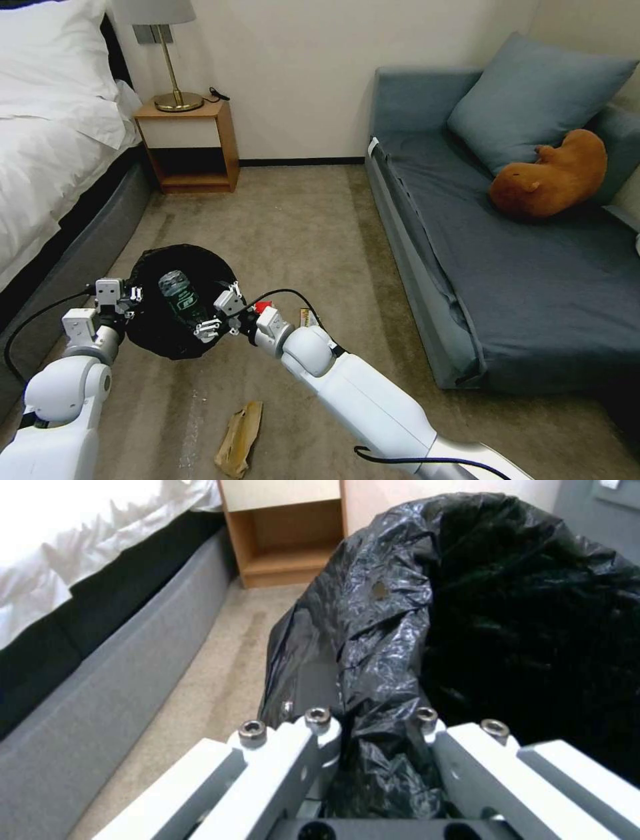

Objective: Pick up the trash bin, then pick up the garbage on the floor and place it into the trash bin.

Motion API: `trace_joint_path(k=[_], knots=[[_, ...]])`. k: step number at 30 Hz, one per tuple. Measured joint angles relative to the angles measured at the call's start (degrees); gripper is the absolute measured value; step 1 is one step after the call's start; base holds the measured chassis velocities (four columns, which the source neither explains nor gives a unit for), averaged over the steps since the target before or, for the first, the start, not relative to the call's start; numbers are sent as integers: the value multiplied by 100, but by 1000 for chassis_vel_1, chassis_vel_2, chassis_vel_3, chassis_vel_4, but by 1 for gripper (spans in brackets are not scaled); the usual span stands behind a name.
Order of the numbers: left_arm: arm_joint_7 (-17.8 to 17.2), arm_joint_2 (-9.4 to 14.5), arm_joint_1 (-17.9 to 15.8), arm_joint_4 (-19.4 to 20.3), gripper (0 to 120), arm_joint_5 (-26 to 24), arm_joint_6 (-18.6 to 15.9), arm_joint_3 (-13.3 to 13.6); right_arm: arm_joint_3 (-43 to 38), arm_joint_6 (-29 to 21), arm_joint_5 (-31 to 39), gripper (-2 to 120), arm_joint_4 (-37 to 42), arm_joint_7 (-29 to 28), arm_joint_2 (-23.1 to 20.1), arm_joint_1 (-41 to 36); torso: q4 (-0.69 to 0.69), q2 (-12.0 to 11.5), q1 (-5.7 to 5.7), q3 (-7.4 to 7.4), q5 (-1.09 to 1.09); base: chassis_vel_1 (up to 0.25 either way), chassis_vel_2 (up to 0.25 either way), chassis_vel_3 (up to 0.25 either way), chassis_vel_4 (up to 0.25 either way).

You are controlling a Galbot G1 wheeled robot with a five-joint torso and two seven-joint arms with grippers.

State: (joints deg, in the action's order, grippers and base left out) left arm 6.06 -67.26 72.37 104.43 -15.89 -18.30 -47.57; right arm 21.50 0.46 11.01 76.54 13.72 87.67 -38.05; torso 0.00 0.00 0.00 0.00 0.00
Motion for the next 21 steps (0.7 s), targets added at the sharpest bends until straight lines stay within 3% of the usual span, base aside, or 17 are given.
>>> trace_joint_path(k=[8, 21], knots=[[117, -184, 187, 126, 5, 225, 3, 149, 62, 52, 30, 100, -228, -59, 140, 234, 0, 0, 0, 0, 0, 0, 0, 0, 0], [129, -162, 196, 98, 5, 240, 42, 109, 49, 118, 30, 100, -134, -74, -94, 316, 1, 0, 0, 0, 0, 0, 0, 0, 0]])
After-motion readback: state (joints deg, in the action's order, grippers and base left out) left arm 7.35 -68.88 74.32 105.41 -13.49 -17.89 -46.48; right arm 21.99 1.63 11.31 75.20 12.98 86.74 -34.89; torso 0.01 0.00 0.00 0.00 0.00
